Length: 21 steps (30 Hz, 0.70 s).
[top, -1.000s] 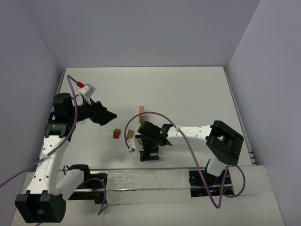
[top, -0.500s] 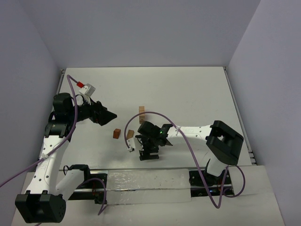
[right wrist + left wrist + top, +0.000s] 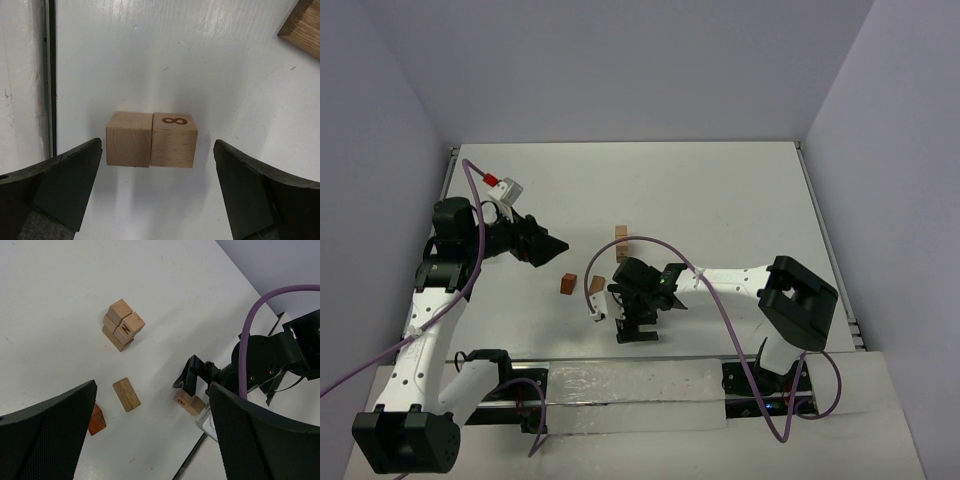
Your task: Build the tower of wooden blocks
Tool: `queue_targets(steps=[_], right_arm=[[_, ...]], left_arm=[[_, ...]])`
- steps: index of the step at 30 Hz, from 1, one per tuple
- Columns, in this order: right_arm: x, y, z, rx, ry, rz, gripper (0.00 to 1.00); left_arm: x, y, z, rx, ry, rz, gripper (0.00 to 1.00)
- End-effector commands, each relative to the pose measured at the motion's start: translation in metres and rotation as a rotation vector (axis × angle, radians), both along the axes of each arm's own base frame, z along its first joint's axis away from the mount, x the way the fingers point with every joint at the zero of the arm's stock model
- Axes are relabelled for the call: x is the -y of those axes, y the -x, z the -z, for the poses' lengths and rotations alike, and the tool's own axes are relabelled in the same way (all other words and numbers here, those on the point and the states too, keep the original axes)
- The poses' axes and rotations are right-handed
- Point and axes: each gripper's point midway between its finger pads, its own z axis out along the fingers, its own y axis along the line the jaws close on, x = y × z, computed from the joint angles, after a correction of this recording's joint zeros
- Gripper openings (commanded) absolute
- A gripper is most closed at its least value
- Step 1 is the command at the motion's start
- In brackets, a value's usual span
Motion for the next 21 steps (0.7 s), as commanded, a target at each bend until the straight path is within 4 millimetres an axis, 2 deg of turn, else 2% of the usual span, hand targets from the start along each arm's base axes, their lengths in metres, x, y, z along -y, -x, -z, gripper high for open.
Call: queue_targets(steps=[1, 21], right_arm=[[-0.0144, -0.0080, -0.0204, 0.020, -0.065, 0.024, 1.00], [-0.0208, -0.0105, -0.0198, 0.030, -0.092, 0.103, 0.99]], left_arm=[[-0.0017, -0.0032, -0.0110, 0.043, -0.002, -0.002, 0.99], [-0.0011, -0.0047, -0.0112, 0.041, 0.005, -0.001, 0.99]])
